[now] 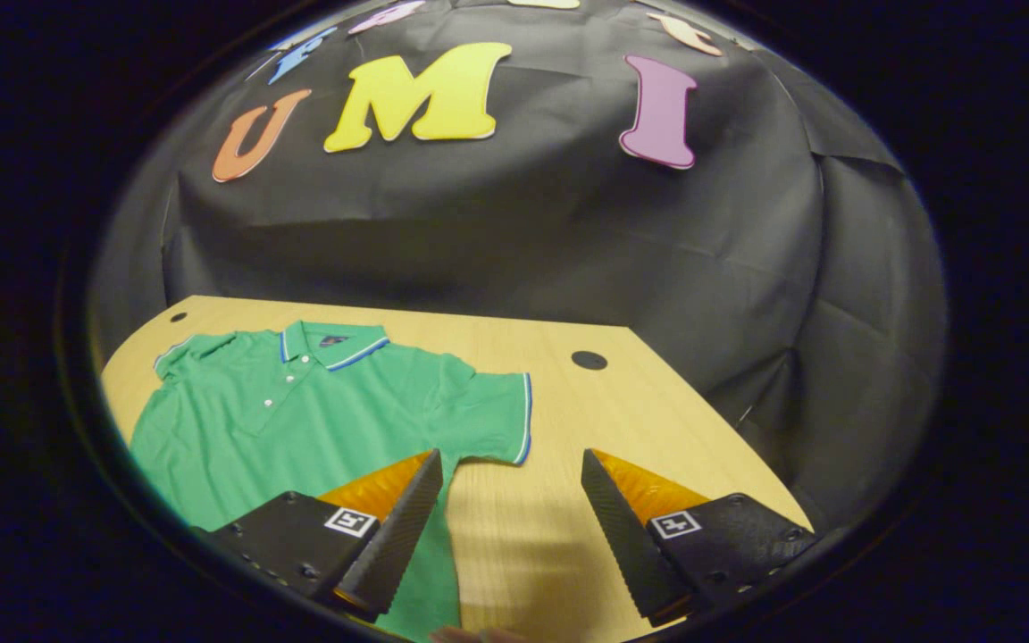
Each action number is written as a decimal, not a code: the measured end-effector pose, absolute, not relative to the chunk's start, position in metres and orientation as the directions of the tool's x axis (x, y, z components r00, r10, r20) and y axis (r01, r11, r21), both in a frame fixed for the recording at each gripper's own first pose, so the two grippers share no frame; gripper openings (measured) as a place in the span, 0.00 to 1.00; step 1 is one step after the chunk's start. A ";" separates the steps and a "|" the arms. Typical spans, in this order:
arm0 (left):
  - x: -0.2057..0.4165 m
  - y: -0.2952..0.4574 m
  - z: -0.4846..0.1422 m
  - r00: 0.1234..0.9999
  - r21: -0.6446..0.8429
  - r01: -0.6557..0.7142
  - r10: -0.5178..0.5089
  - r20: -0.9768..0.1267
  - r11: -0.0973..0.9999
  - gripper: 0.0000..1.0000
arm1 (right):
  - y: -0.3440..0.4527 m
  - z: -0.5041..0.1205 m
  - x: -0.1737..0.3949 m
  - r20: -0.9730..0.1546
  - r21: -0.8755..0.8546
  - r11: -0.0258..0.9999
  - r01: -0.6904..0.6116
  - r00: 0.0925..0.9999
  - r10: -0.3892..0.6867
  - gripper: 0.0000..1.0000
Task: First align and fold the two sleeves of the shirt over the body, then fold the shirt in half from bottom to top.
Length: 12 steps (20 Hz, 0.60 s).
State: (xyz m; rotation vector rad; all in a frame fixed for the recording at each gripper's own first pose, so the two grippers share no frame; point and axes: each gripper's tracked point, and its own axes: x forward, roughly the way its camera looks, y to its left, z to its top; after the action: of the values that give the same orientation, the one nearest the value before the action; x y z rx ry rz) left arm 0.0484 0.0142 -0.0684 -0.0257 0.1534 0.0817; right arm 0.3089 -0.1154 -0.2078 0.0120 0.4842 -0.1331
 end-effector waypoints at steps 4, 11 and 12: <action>0.053 0.014 -0.073 0.985 0.008 -0.081 0.081 -0.154 0.997 1.00 | -0.131 -0.226 0.351 -0.524 0.031 0.979 0.200 0.837 -0.154 0.95; 0.063 0.022 -0.099 0.969 0.012 -0.103 0.103 -0.224 0.995 1.00 | -0.150 -0.264 0.391 -0.642 0.079 0.970 0.231 0.756 -0.127 0.95; 0.064 0.022 -0.101 0.967 0.010 -0.108 0.107 -0.230 0.994 1.00 | -0.152 -0.271 0.389 -0.664 0.104 0.964 0.246 0.738 -0.117 0.93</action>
State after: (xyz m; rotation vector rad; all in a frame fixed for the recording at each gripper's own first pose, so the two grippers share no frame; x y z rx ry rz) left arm 0.0639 0.0225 -0.1008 -0.0030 0.2320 0.1084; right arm 0.3886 -0.1516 -0.2709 0.1902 0.7140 -0.2003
